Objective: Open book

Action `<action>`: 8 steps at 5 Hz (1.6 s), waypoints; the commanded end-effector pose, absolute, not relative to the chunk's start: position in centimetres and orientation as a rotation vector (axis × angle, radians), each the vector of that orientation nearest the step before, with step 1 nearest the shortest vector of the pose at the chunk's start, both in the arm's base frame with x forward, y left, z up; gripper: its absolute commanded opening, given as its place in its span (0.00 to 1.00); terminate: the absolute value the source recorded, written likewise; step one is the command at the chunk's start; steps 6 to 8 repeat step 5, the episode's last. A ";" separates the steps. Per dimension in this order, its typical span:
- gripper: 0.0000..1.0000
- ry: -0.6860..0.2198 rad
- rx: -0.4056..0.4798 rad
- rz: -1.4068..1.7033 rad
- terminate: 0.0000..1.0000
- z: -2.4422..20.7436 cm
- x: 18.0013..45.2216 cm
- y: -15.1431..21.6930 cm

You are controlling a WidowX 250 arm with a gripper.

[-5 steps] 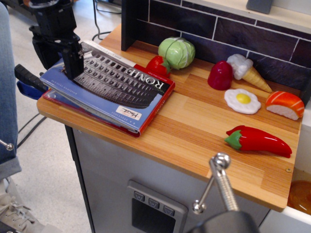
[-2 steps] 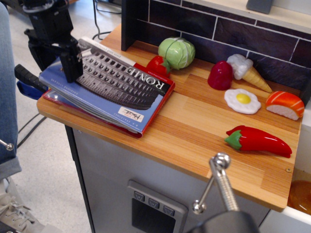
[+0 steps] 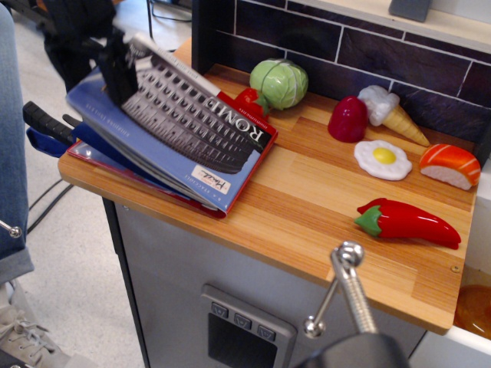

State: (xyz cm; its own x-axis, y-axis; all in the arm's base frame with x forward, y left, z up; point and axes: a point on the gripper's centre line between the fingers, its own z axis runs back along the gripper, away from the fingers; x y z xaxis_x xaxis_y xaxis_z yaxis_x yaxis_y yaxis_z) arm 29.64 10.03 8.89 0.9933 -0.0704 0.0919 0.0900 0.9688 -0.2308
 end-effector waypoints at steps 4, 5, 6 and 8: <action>1.00 -0.056 -0.669 -0.030 0.00 20.5 30.3 -1.9; 1.00 -0.025 -0.698 -0.061 1.00 20.7 30.1 -5.5; 1.00 -0.025 -0.698 -0.061 1.00 20.7 30.1 -5.5; 1.00 -0.025 -0.698 -0.061 1.00 20.7 30.1 -5.5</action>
